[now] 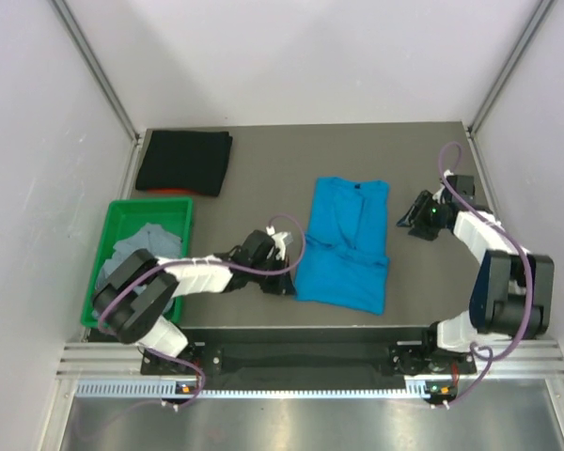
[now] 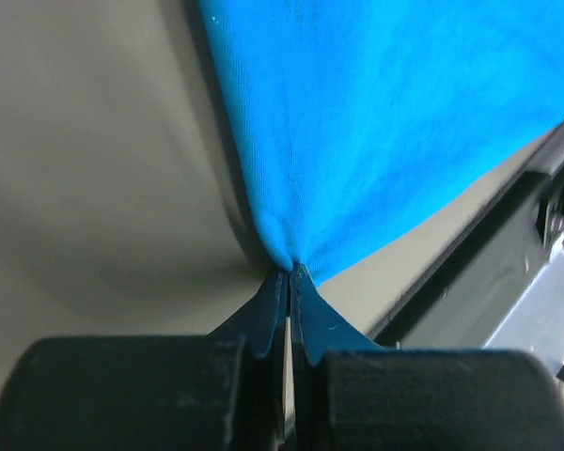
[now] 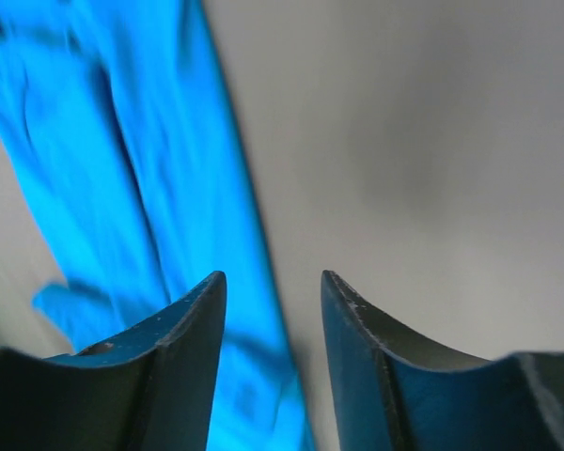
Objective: Fold and stack the t-shirts
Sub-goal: Fold the tshirt
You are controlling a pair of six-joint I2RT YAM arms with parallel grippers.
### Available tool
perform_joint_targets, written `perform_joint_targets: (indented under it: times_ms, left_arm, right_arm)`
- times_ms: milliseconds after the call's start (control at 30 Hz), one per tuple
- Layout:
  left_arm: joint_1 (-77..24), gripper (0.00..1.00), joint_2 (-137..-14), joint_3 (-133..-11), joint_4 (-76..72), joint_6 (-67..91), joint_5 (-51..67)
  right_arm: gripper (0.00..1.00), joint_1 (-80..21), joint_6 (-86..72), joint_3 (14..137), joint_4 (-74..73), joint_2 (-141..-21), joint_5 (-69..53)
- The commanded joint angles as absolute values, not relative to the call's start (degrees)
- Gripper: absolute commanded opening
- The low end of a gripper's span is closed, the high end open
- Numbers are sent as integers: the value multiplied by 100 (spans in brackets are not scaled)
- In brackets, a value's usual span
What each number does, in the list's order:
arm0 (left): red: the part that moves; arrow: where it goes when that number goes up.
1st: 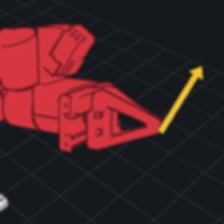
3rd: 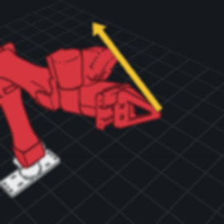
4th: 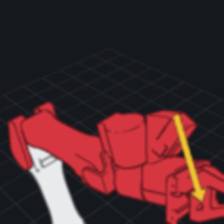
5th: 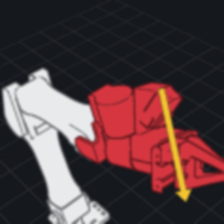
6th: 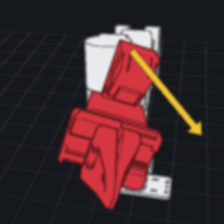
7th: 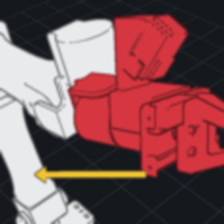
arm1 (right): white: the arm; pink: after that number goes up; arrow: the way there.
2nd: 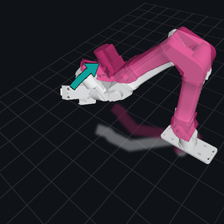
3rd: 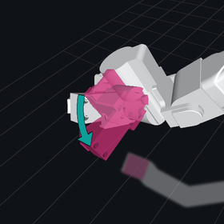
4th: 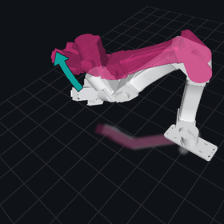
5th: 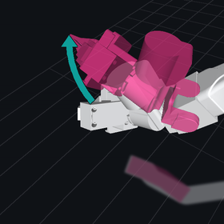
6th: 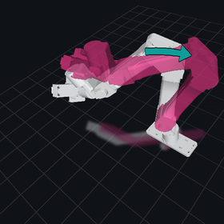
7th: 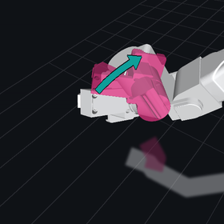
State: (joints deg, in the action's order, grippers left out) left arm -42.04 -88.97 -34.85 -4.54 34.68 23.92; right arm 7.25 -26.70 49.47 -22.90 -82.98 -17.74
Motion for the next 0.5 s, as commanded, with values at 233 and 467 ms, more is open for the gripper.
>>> perform_joint_targets:
  times_ms: [233,467]
  left_arm:
    - [-4518,43,-7366,-3329,534,3930,855]
    - [-3844,46,-7856,-5025,1345,3209,876]
  right_arm:
    - [37,510,-2022,6203,-783,-9983,-3030]
    - [36,343,-1819,7346,-1212,-11056,-3094]
